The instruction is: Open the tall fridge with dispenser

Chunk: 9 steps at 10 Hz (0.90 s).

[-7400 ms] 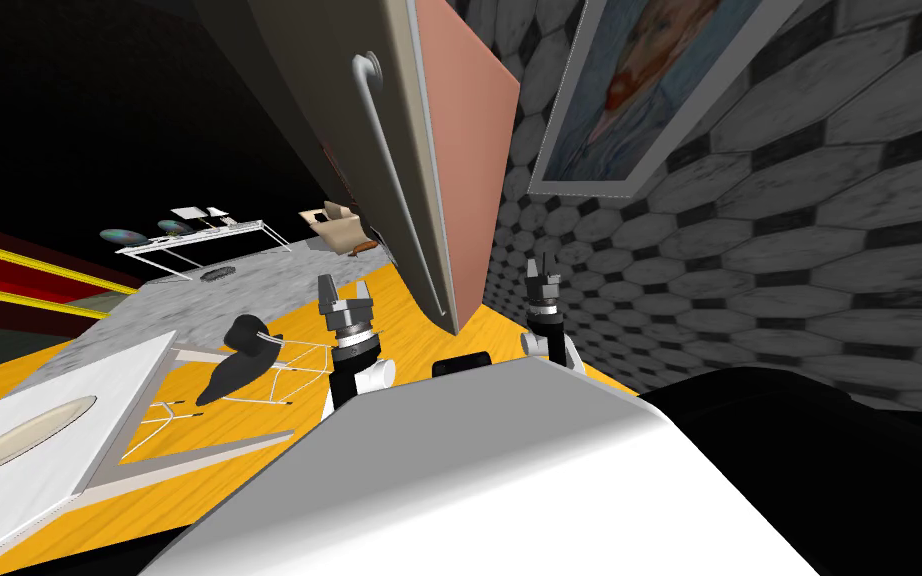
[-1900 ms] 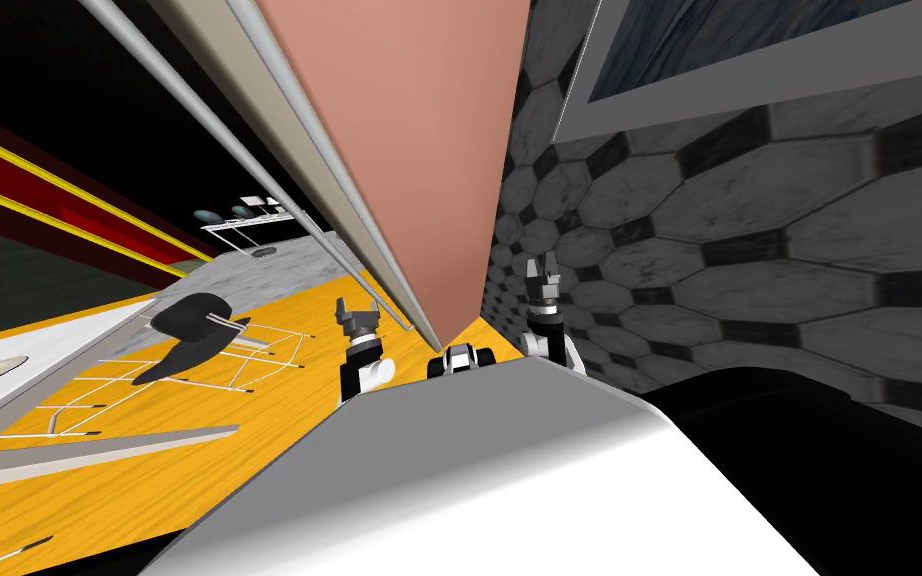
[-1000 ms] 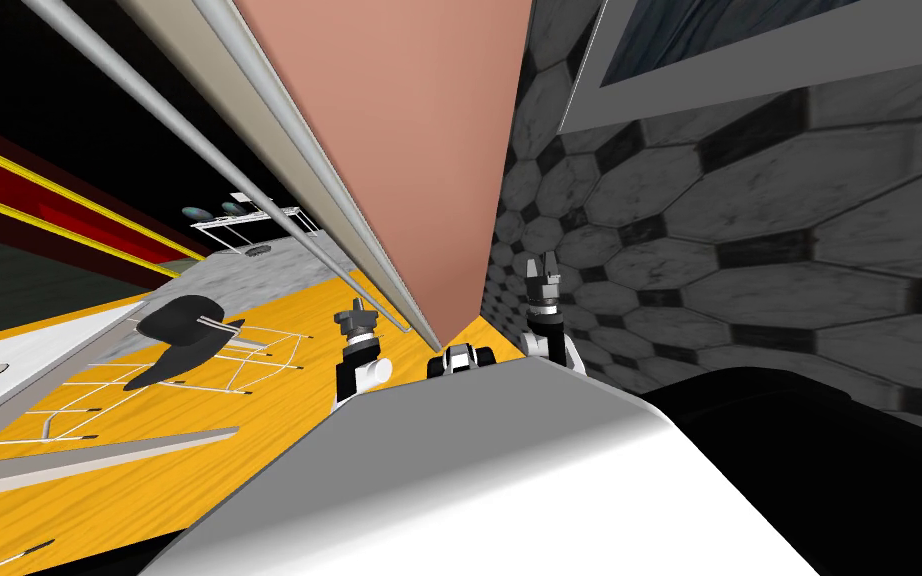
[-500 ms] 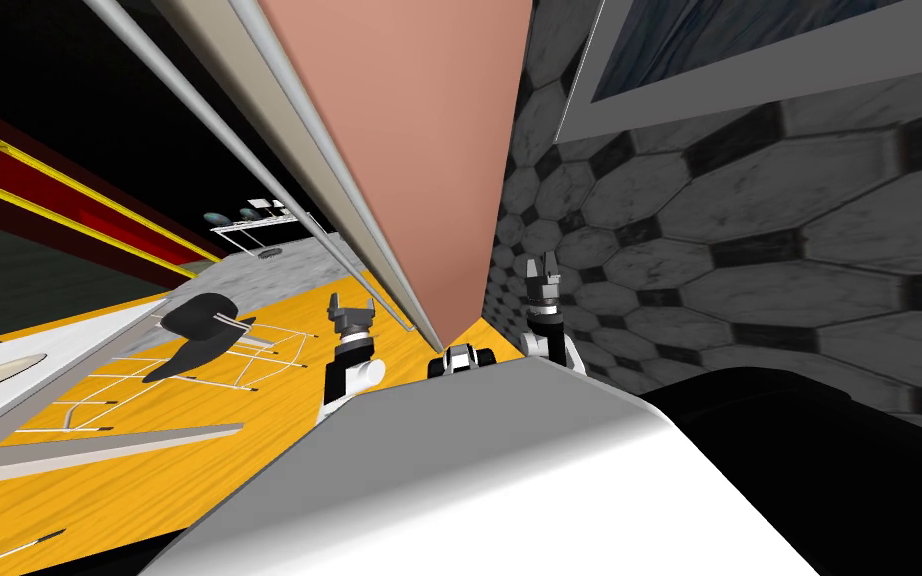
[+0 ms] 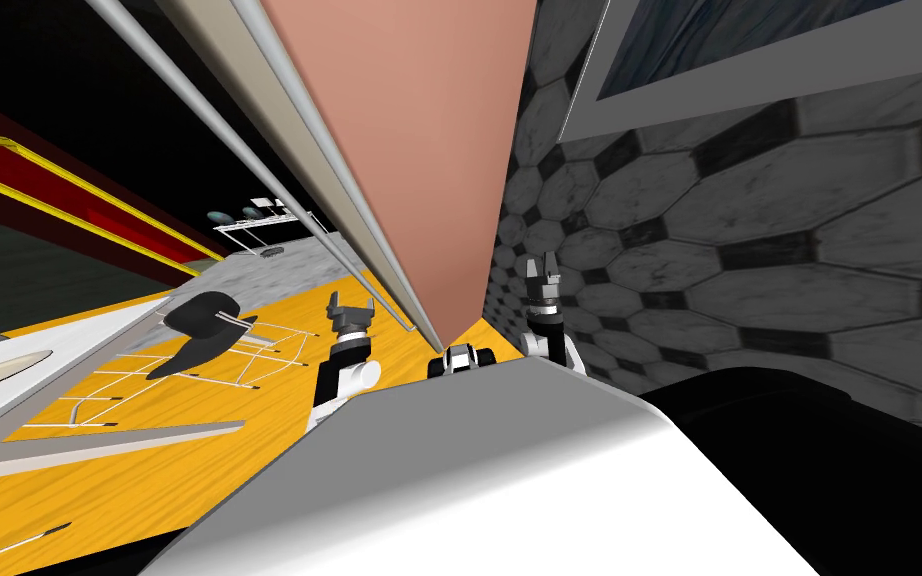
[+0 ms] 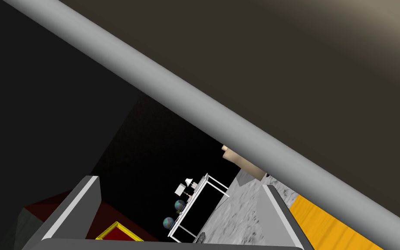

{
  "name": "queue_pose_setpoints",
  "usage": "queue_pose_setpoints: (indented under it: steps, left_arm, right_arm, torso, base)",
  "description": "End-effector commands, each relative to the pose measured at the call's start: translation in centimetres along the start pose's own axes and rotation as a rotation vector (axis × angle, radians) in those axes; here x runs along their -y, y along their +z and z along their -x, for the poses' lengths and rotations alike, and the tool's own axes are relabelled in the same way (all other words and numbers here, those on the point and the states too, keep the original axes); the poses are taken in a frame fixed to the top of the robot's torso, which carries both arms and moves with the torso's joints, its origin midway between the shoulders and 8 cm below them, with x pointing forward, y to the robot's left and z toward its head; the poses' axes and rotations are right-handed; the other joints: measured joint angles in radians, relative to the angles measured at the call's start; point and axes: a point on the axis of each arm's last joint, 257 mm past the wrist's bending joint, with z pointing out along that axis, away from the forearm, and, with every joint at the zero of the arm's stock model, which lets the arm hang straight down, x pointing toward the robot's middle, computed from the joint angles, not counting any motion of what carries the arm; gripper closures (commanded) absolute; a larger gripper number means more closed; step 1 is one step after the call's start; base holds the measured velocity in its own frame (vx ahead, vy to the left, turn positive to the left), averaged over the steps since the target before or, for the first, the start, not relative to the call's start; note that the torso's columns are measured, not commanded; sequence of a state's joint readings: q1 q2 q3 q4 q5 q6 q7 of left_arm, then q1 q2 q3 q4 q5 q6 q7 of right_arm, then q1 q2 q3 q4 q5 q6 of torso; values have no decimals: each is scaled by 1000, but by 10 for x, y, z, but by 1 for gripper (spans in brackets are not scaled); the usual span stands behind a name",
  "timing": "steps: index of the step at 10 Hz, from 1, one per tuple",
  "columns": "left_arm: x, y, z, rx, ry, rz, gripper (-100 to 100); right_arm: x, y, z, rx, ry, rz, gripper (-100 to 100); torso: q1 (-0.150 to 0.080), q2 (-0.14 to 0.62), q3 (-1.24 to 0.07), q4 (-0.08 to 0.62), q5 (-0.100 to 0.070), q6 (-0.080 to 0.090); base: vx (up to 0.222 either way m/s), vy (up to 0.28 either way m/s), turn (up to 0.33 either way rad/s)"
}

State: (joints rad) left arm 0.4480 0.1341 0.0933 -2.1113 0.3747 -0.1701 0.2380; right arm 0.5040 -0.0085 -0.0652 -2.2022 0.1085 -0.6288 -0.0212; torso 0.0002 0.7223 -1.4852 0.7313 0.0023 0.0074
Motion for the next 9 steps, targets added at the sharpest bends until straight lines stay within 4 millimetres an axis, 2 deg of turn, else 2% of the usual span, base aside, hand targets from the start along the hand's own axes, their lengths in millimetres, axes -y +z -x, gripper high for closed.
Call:
queue_pose_setpoints:
  steps: [1, 9]
  left_arm:
    - [-3, 1, -2, -3, -8, 49, -100]
    - [-5, -2, -8, -2, -31, 150, -100]
  right_arm:
    - [0, 0, 0, 0, 0, 0, 0]
    - [0, 0, 0, 0, 0, 0, 0]
  torso:
    - [0, 0, 0, 0, 0, 0]
    - [-1, 1, 1, 0, 0, 0]
  base:
    - [10, -1, 22]
    - [11, 2, 15]
